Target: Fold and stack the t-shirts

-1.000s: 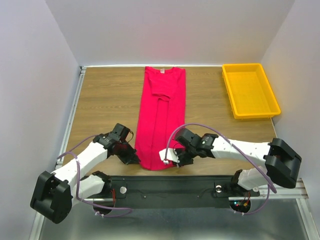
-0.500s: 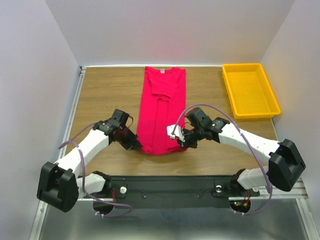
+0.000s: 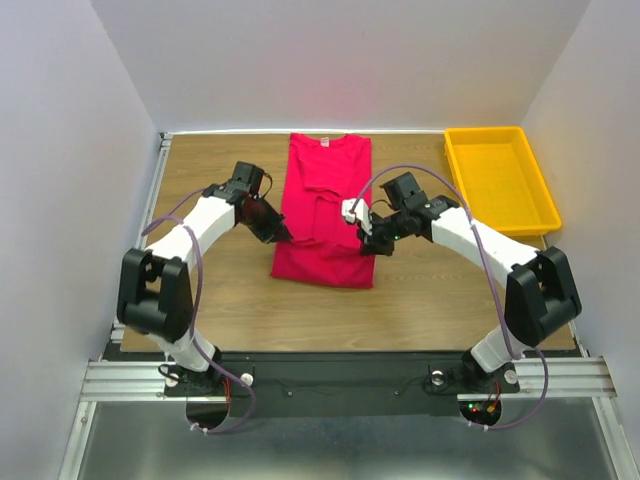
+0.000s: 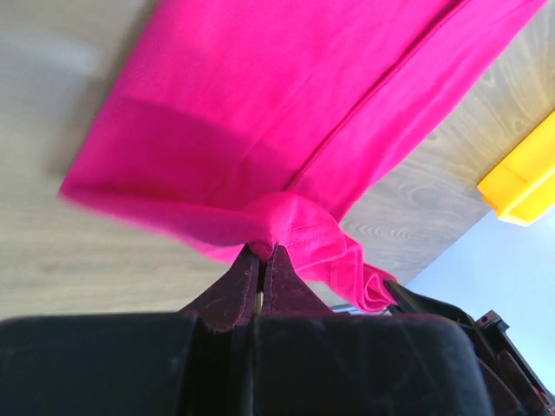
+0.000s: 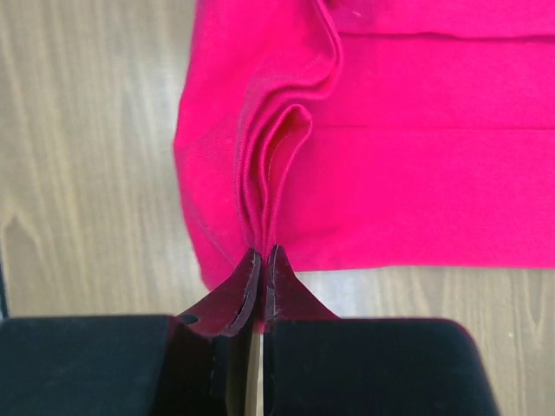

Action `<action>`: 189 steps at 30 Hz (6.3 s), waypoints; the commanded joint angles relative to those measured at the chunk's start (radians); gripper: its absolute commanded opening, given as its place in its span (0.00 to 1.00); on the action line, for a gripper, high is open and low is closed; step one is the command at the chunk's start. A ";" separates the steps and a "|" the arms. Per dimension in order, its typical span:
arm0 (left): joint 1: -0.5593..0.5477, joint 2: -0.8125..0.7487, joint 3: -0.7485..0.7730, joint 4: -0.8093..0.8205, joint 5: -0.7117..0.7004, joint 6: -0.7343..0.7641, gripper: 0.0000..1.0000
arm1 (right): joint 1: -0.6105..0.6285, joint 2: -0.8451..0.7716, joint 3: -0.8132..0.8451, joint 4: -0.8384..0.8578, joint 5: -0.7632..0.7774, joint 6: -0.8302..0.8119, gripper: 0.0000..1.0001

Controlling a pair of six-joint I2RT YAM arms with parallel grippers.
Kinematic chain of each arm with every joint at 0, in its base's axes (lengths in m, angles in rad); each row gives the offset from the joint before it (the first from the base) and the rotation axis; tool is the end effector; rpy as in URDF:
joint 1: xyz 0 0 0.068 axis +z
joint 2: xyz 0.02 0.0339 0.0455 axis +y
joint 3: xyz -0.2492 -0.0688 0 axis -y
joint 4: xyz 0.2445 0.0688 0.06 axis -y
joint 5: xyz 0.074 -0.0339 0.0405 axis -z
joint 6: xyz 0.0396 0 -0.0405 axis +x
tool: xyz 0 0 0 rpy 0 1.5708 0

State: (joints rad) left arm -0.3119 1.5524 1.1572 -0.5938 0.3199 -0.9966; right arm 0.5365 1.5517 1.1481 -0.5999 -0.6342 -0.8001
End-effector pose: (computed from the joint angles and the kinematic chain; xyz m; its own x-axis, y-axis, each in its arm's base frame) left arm 0.3060 -0.1117 0.2307 -0.8146 -0.5748 -0.0779 -0.4201 0.6772 -0.6041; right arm 0.2635 0.1840 0.2325 -0.0132 -0.6803 -0.7328 -0.9975 0.0597 -0.0374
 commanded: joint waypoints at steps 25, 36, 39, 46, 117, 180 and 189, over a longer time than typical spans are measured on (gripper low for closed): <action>0.066 0.360 0.472 -0.034 0.039 0.182 0.00 | -0.161 0.284 0.337 0.006 -0.082 0.019 0.00; 0.082 0.497 0.648 -0.066 0.044 0.202 0.00 | -0.187 0.406 0.467 0.008 -0.036 0.081 0.01; 0.088 0.524 0.673 -0.054 0.053 0.196 0.00 | -0.194 0.438 0.510 0.008 -0.033 0.093 0.01; 0.092 0.591 0.743 -0.054 0.070 0.199 0.00 | -0.217 0.487 0.564 0.006 -0.018 0.119 0.00; 0.178 0.473 0.712 0.307 0.191 0.411 0.86 | -0.231 0.455 0.581 0.244 0.019 0.480 0.36; 0.125 0.055 0.250 0.454 -0.136 0.654 0.53 | -0.262 0.202 0.296 0.236 -0.011 0.244 0.70; 0.131 -0.155 -0.216 0.454 0.090 0.564 0.53 | -0.204 -0.022 -0.065 0.060 -0.233 -0.185 0.84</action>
State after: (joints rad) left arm -0.1795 1.3613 1.1183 -0.1154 0.3302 -0.3843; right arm 0.2981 1.5291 1.1522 -0.4740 -0.8169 -0.8028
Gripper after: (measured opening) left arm 0.538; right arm 0.836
